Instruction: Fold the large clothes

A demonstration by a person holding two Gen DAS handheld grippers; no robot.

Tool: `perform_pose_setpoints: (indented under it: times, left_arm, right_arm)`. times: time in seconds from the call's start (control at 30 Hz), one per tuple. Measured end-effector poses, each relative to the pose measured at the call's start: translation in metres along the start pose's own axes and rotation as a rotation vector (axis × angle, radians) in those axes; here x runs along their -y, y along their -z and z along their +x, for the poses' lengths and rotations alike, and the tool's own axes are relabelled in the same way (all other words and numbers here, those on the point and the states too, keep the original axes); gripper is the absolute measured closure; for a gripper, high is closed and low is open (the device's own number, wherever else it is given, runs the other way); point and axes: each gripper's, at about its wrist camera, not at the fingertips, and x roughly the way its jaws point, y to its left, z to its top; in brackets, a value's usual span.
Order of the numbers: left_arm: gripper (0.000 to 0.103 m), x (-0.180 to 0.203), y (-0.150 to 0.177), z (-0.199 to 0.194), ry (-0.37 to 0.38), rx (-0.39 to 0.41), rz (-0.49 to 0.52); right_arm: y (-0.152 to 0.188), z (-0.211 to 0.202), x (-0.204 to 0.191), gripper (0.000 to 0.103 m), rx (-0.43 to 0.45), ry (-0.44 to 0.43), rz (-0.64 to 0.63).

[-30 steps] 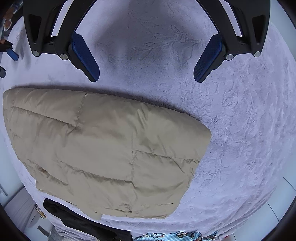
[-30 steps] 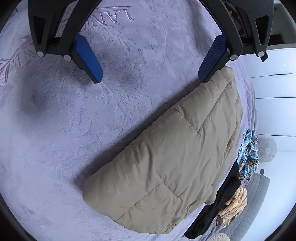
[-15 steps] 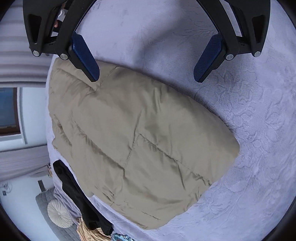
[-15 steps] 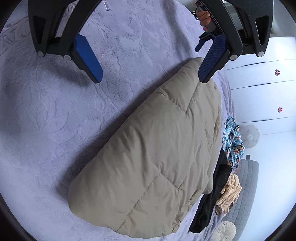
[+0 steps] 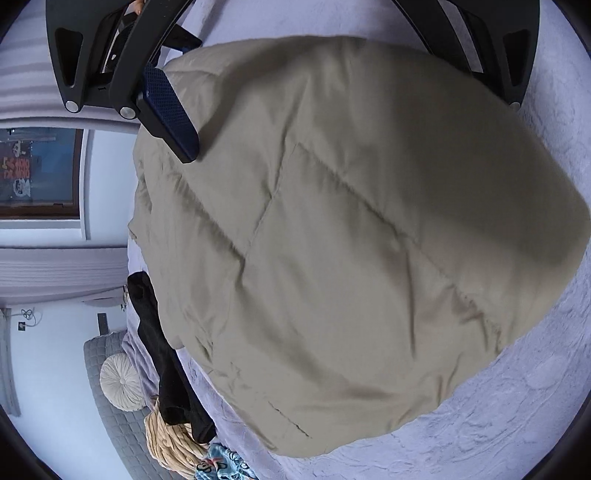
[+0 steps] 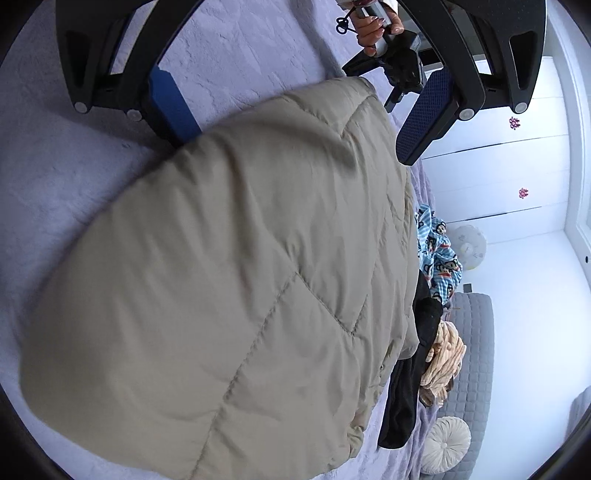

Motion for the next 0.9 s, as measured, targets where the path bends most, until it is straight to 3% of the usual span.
perform_pose_setpoints:
  times: [0.17, 0.2, 0.23, 0.33, 0.37, 0.4, 0.5, 0.57, 0.73, 0.9]
  left_arm:
    - [0.001, -0.006, -0.014, 0.014, -0.025, 0.079, -0.065]
    - [0.007, -0.005, -0.014, 0.014, -0.042, 0.098, -0.073]
    - [0.027, -0.003, -0.013, 0.013, -0.066, 0.116, -0.07]
    - [0.069, 0.006, -0.011, 0.0, -0.088, 0.142, -0.003]
    - [0.074, 0.011, -0.012, -0.006, -0.097, 0.151, 0.042]
    - [0.079, 0.016, -0.011, -0.014, -0.115, 0.162, 0.091]
    - [0.083, 0.042, 0.0, -0.03, -0.176, 0.198, 0.245]
    - [0.084, 0.052, 0.006, -0.041, -0.19, 0.216, 0.3]
    - [0.084, 0.056, 0.023, -0.063, -0.181, 0.232, 0.323]
    - [0.085, 0.05, 0.052, -0.085, -0.204, 0.181, 0.354]
  right_arm:
    - [-0.023, 0.019, -0.005, 0.0, 0.014, -0.082, 0.025]
    - [-0.026, 0.023, -0.004, 0.0, 0.013, -0.092, 0.035]
    - [-0.03, 0.027, -0.002, 0.0, 0.014, -0.092, 0.048]
    - [-0.032, 0.03, 0.0, 0.001, 0.019, -0.086, 0.082]
    - [-0.032, 0.03, -0.001, 0.01, 0.015, -0.08, 0.088]
    - [-0.033, 0.029, -0.002, 0.042, 0.008, -0.056, 0.094]
    - [-0.033, 0.026, -0.004, 0.069, -0.015, -0.048, 0.088]
    - [-0.032, 0.021, -0.013, 0.074, -0.019, -0.036, 0.048]
    - [-0.026, 0.003, -0.024, 0.078, -0.041, -0.058, -0.003]
    - [-0.002, -0.017, -0.023, 0.078, -0.068, -0.039, -0.034]
